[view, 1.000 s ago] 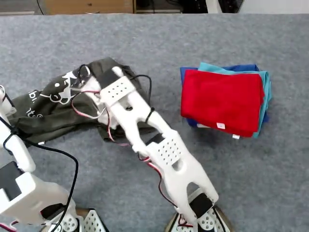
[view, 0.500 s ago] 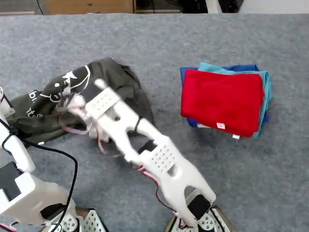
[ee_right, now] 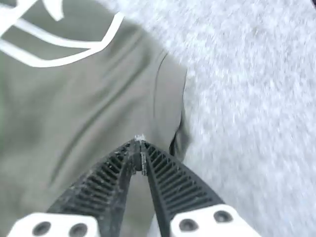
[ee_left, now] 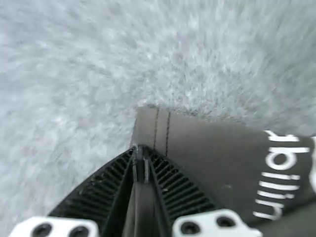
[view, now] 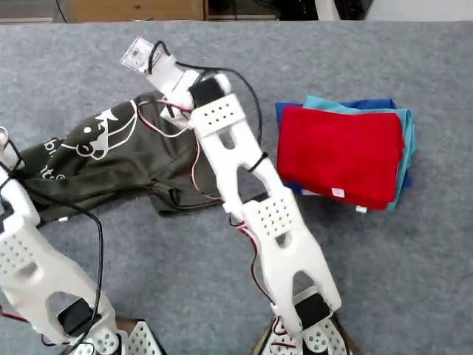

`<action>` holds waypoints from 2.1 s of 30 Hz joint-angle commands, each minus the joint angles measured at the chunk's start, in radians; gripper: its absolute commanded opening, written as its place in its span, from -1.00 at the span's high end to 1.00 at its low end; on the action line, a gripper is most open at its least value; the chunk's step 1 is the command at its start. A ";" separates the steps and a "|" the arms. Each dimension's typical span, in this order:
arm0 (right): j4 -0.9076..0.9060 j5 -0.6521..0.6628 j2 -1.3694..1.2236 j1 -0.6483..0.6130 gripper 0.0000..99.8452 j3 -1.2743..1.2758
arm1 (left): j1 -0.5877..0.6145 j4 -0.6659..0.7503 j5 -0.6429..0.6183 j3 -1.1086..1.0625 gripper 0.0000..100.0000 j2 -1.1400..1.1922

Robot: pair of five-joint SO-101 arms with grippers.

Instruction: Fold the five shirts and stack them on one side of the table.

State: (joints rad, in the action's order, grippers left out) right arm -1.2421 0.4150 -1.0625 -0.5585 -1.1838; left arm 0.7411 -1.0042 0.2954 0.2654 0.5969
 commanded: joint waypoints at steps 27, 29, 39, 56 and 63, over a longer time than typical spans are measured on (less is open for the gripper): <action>-0.086 0.012 -0.058 0.016 1.00 -0.478 | -0.038 -0.763 0.091 1.102 0.96 0.242; -0.092 0.012 -0.045 0.016 1.00 -0.472 | -0.032 -0.761 0.097 1.097 0.96 0.222; -0.278 0.018 -0.061 0.022 1.00 -0.461 | -0.028 -0.740 0.269 0.566 0.96 0.107; -0.361 0.018 -0.237 0.077 1.00 -0.467 | 0.104 -0.491 0.390 -0.213 0.96 -0.369; -0.296 0.017 -0.243 0.081 1.00 -0.469 | 0.106 -0.181 0.465 -0.744 0.96 -0.694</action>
State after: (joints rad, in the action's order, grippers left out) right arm -1.5796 0.4289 -1.3218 -0.4971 -1.6180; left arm 0.8439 -1.3142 0.7434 -0.2900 0.0445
